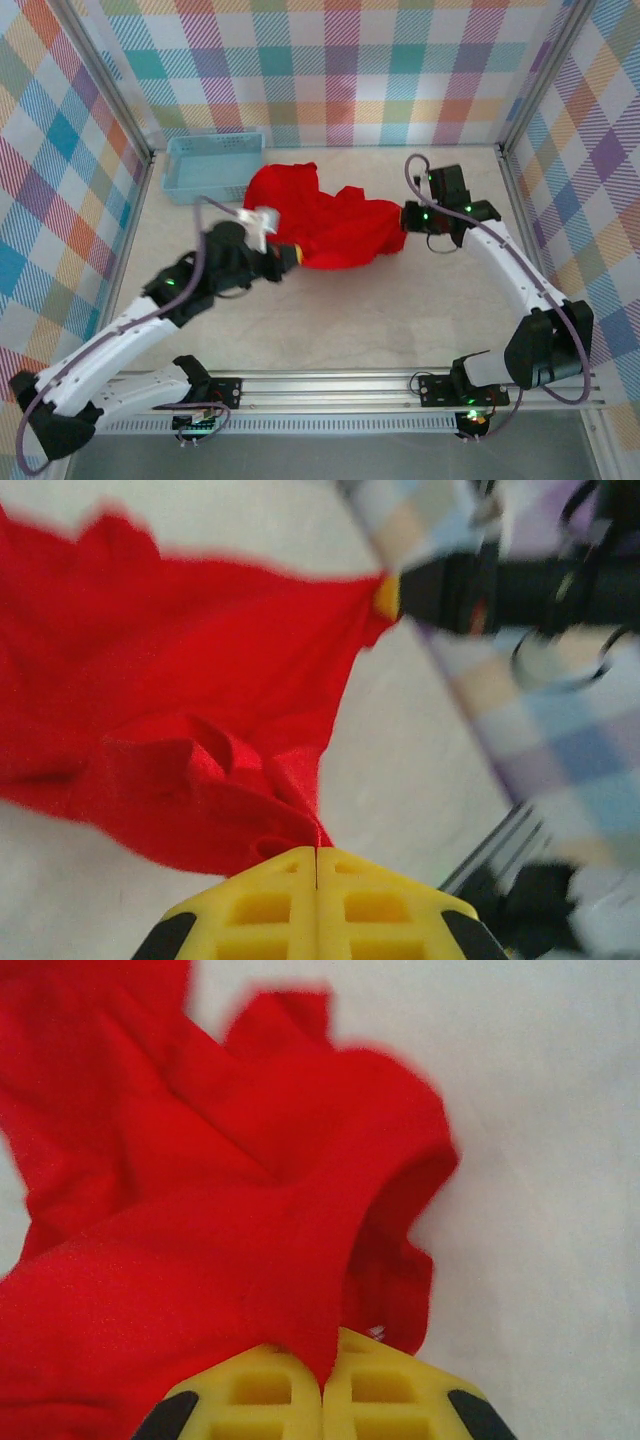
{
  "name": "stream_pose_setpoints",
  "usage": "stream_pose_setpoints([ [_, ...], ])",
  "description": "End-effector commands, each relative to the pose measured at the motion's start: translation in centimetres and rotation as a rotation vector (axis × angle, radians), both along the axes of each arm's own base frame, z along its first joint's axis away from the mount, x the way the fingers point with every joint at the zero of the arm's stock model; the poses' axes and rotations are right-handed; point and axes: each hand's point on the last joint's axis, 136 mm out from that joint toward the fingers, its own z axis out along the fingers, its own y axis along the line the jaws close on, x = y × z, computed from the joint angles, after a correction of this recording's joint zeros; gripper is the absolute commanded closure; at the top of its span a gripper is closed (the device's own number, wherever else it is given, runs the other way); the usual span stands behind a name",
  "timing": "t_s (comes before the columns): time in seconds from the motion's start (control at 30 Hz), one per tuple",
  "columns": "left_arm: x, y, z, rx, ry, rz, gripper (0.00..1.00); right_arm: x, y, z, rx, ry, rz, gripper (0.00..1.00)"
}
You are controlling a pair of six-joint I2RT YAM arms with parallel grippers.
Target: Fold the inside-out t-shirt
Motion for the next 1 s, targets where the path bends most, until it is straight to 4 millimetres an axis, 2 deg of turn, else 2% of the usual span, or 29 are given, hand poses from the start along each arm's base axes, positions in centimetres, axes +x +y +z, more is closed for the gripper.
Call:
stream_pose_setpoints([
  [0.0,-1.5,-2.5,-2.7,-0.018,-0.021,0.005,1.00,-0.6,-3.1,-1.0,0.065,0.030,-0.170,0.95],
  [0.1,-3.3,-5.0,-7.2,0.056,0.043,-0.044,1.00,-2.0,-5.4,-4.1,0.091,0.112,-0.274,0.94],
  [0.17,-4.1,-6.1,-8.9,0.111,0.057,-0.073,0.86,-2.6,-6.6,-5.3,0.088,0.138,-0.325,0.90],
  [0.23,-3.8,-6.1,-9.6,0.167,0.056,-0.062,0.73,-2.8,-7.3,-5.7,0.089,0.147,-0.349,0.89],
  [0.3,-2.1,-4.1,-9.4,0.255,0.029,0.025,0.52,-3.0,-8.1,-5.7,0.073,0.143,-0.379,0.86],
  [0.4,1.3,-0.7,-8.5,0.282,0.049,0.130,0.33,-3.0,-9.5,-5.5,0.048,0.131,-0.426,0.84],
  [0.47,4.0,2.2,-8.4,0.320,0.073,0.227,0.26,-2.8,-10.0,-5.2,0.055,0.125,-0.445,0.83],
  [0.57,8.4,7.4,-9.9,0.395,0.154,0.403,0.24,-2.5,-10.5,-4.9,0.063,0.118,-0.461,0.81],
  [0.67,12.1,12.1,-12.4,0.475,0.274,0.549,0.27,-2.5,-10.5,-4.3,0.073,0.113,-0.462,0.70],
  [0.73,14.1,13.5,-13.9,0.502,0.319,0.582,0.29,-2.6,-9.6,-3.8,0.112,0.102,-0.429,0.66],
  [0.83,16.8,14.7,-15.8,0.567,0.351,0.602,0.29,-3.6,-7.0,-3.4,0.135,0.102,-0.342,0.56],
  [0.97,19.4,15.5,-18.4,0.639,0.411,0.605,0.32,-6.7,-2.6,-5.2,0.021,0.153,-0.206,0.48],
])
